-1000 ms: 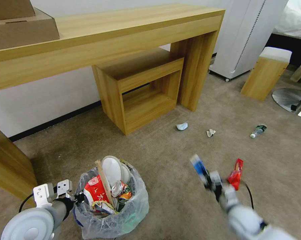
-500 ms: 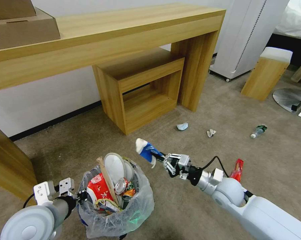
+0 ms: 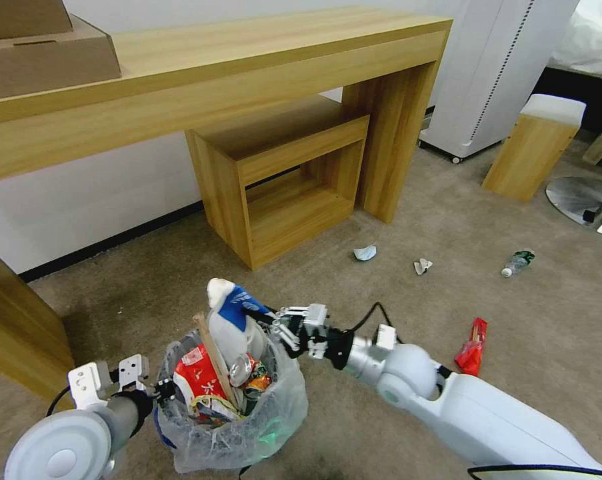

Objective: Pick up the trash bin and place the garbage on the floor into it.

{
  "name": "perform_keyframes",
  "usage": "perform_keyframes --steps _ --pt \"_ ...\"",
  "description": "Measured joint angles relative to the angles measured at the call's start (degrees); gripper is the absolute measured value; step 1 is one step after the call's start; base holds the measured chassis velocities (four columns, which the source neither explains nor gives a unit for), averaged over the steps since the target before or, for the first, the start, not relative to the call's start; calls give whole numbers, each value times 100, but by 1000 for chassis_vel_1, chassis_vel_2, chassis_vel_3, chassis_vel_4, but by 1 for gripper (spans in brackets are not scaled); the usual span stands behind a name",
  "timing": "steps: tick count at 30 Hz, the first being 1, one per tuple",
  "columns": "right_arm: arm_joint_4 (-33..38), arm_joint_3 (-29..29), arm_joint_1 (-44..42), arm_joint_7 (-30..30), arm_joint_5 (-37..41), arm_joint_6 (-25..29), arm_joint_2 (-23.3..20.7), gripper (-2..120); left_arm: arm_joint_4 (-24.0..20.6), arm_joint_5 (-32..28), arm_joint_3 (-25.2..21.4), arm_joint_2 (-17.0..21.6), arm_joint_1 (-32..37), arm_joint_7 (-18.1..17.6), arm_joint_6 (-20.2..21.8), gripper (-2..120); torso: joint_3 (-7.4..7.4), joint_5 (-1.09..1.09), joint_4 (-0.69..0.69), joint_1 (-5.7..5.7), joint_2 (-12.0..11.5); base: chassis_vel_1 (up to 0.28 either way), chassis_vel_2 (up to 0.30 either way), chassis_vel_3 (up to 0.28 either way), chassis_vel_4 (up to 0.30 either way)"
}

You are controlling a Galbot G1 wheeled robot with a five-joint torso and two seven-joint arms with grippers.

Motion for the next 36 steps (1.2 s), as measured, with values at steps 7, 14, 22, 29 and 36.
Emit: perform_keyframes --steps 7,14,22,29,36 --pt "-65 -145 -246 145 2 -59 39 0 -1 21 -10 -33 10 -3 -1 0 0 0 0 0 0 0 0 0 0" --pt "-107 -73 -458 -173 -2 -49 -44 5 -3 35 -4 -13 17 -13 -5 0 0 0 -1 0 0 0 0 0 0" --pt "-127 -4 -449 -242 -9 -44 -41 33 -30 45 -30 13 78 -14 -4 0 0 0 0 0 0 0 0 0 0" --pt "-114 63 -443 -221 -68 -60 -76 60 -54 53 -48 27 88 -12 7 0 0 0 0 0 0 0 0 0 0" --pt "-129 140 -434 -211 -107 -59 -71 87 -66 62 -98 65 115 -7 22 0 0 0 0 0 0 0 0 0 0"
